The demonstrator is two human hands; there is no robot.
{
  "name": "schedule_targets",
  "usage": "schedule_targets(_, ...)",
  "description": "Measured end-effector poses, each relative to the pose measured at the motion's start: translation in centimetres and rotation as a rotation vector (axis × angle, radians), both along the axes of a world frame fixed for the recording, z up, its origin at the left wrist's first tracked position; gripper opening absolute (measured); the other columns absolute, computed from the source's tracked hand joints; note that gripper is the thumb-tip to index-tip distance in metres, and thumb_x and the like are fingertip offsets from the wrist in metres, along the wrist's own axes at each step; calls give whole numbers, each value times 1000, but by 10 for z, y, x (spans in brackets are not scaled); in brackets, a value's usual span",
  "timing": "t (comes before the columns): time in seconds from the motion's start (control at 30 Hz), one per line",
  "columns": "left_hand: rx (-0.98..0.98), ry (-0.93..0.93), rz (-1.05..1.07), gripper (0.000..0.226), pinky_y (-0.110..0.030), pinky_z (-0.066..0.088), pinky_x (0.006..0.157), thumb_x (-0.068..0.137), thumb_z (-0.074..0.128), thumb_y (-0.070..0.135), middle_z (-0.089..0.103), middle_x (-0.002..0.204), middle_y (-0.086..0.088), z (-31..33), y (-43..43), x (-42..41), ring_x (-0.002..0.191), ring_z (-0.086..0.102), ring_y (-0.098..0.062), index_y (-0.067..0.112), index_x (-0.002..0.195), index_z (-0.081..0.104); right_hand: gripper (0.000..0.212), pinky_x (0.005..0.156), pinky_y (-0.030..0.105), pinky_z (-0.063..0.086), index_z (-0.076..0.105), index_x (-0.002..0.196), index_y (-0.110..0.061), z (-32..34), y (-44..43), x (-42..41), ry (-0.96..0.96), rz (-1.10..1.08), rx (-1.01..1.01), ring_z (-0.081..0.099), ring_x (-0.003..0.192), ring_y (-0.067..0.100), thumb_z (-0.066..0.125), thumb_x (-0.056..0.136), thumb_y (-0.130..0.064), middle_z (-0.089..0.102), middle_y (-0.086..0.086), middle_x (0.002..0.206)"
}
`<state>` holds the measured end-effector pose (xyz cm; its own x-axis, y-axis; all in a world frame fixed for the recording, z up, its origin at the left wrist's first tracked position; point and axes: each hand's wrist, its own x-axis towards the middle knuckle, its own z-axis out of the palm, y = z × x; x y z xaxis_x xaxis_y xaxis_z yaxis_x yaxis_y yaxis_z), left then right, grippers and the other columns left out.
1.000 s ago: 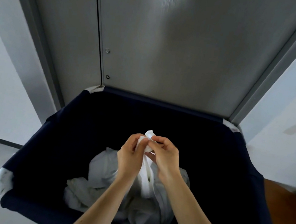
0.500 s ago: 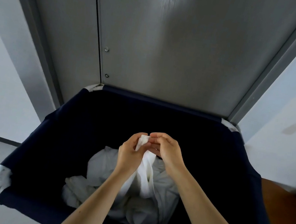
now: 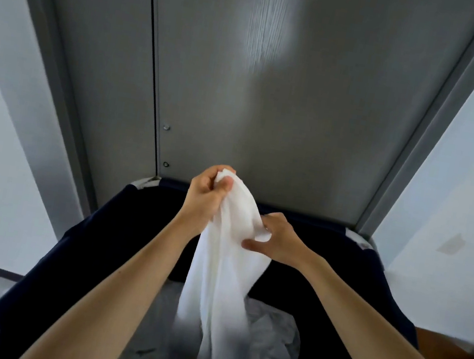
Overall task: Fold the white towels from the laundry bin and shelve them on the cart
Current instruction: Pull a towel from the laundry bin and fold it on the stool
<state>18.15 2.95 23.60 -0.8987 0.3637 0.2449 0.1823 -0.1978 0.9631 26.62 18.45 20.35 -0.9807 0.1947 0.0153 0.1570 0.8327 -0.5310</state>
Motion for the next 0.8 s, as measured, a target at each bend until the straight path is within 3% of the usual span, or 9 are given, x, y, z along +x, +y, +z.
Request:
schedule_targets(0.1, 162, -41, 22, 25, -24, 50, 63, 96, 46, 2, 60, 69, 4, 19, -7, -13, 62, 56, -8, 17, 81, 59, 49, 109, 29, 14, 55, 113, -18, 7, 13, -1, -105, 20, 126, 24, 122, 12, 70, 77, -47, 41, -3, 118)
schedule_targets(0.2, 288, -41, 24, 19, -22, 51, 63, 96, 46, 5, 63, 66, 6, 31, -16, -28, 62, 58, -8, 10, 81, 56, 39, 108, 33, 14, 59, 116, -24, 4, 27, -3, -172, 6, 208, 24, 131, 21, 62, 84, -46, 45, 2, 120)
schedule_targets(0.33, 156, -22, 134, 22, -25, 44, 67, 95, 45, 3, 53, 72, 2, 24, -18, -42, 67, 50, -11, 13, 81, 57, 32, 99, 34, 40, 65, 115, -24, -3, 42, 3, -160, -104, 109, 52, 116, 22, 56, 89, -40, 65, 1, 114)
schedule_targets(0.4, 40, -1, 223, 17, -23, 42, 66, 95, 47, 5, 52, 75, 3, 14, -19, -49, 71, 48, -11, 13, 85, 58, 32, 89, 32, 46, 68, 109, -22, -3, 45, 5, -146, -125, 194, 58, 107, 22, 54, 90, -43, 66, 2, 111)
schedule_targets(0.57, -253, 24, 423, 17, -26, 41, 73, 92, 52, 11, 58, 95, -3, -17, -37, -75, 88, 53, -18, 6, 106, 61, 42, 85, 31, 36, 64, 107, -20, 11, 65, 6, -149, -5, 653, 45, 111, 22, 41, 94, -53, 58, -2, 111)
schedule_targets(0.67, -330, 1, 479, 24, -28, 41, 76, 92, 52, 14, 58, 98, -5, -26, -42, -83, 94, 55, -22, 3, 112, 60, 32, 78, 29, 34, 64, 93, -18, 18, 75, 9, -158, 139, 682, 42, 111, 20, 43, 96, -41, 54, -4, 100)
schedule_targets(0.8, -278, -24, 449, 27, -26, 41, 77, 93, 51, 15, 59, 100, -8, -23, -32, -79, 96, 56, -26, 1, 115, 58, 30, 78, 27, 33, 64, 109, -14, -15, 67, 11, -184, 269, 657, 37, 116, 21, 49, 91, -33, 49, -9, 129)
